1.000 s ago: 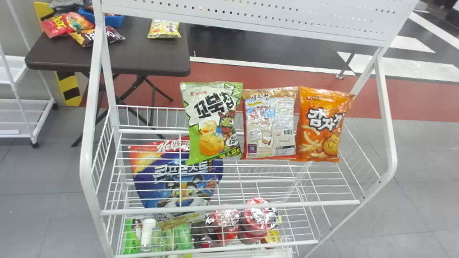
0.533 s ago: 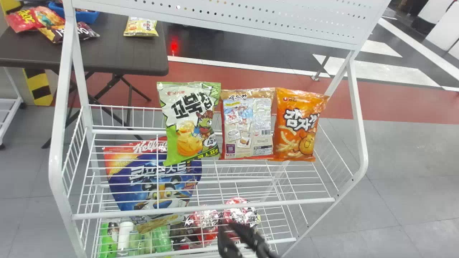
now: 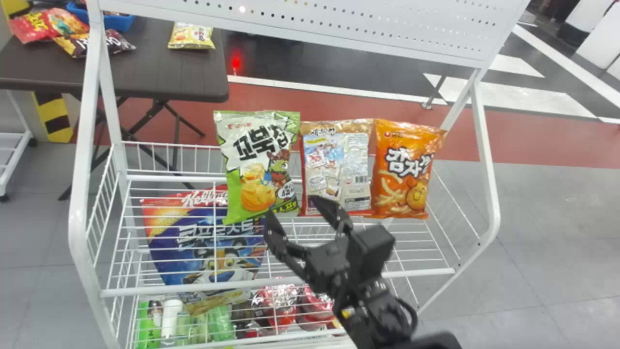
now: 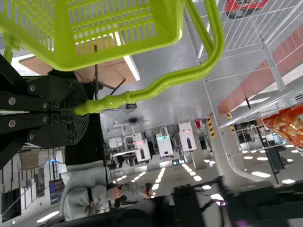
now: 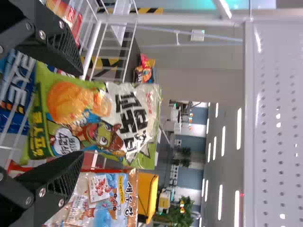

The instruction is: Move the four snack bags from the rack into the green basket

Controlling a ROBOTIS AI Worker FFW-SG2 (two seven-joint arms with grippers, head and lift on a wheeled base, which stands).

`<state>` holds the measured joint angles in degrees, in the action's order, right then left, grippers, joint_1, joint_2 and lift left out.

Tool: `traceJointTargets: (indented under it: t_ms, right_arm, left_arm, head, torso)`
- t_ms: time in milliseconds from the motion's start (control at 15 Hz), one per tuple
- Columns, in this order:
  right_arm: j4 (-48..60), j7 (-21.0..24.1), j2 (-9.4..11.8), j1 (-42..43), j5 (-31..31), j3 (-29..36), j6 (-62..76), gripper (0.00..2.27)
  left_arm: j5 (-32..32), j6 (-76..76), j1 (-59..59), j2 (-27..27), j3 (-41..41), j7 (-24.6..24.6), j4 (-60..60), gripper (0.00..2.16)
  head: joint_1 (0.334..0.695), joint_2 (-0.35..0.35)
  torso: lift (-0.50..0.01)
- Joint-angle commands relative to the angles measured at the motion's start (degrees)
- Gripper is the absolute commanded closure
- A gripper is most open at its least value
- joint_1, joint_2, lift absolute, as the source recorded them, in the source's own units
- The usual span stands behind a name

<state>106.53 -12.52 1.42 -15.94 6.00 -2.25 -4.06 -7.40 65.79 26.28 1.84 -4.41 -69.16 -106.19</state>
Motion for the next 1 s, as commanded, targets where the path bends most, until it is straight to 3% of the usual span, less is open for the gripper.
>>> traceJointTargets:
  t_ms: [0, 333, 467, 533, 600, 667, 933]
  right_arm:
    - [-7.56, 2.5, -0.45, 7.94, 0.94, -0.65, -1.35, 0.06]
    - [-23.82, 0.13, -0.45, 22.09, 0.24, -0.56, -0.65, 0.11]
    - [-27.51, -3.91, -0.45, 25.25, -0.9, -0.56, -1.0, 0.47]
    - [-28.04, -5.67, -0.45, 25.96, -0.9, -0.74, -1.7, 0.94]
    - [-28.04, -6.11, -0.45, 26.05, -0.99, -1.09, -3.99, 1.93]
    - [-27.78, -6.38, -0.45, 25.78, -1.17, -1.27, -4.69, 2.14]
    - [-21.89, -6.64, -0.36, 20.95, -1.96, -1.09, -6.27, 2.19]
  left_arm:
    - [0.02, 0.79, -1.14, 0.36, 0.01, -0.18, 0.89, 2.13]
    - [-0.42, 0.96, -2.02, 0.53, 1.51, -0.8, 2.3, 2.13]
    - [-0.51, 0.96, -2.11, 0.53, 2.04, -0.88, 2.47, 2.13]
    - [-0.59, 0.96, -2.11, 0.53, 2.21, -0.88, 2.47, 2.13]
    - [-0.59, 0.96, -2.11, 0.53, 2.39, -0.97, 2.47, 2.13]
    - [-0.59, 0.96, -2.2, 0.53, 2.39, -0.97, 2.56, 2.13]
    - [-0.59, 0.96, -2.37, 0.36, 2.21, -0.88, 2.56, 2.13]
  head:
    - [0.695, -0.296]
    - [0.695, -0.253]
    - [0.695, -0.233]
    - [0.695, -0.219]
    - [0.695, -0.206]
    - [0.695, -0.187]
    - [0.695, -0.175]
  torso:
    - [0.0]
    - [0.0]
    - [0.0]
    - [0.0]
    - [0.0]
    - [0.0]
    - [0.0]
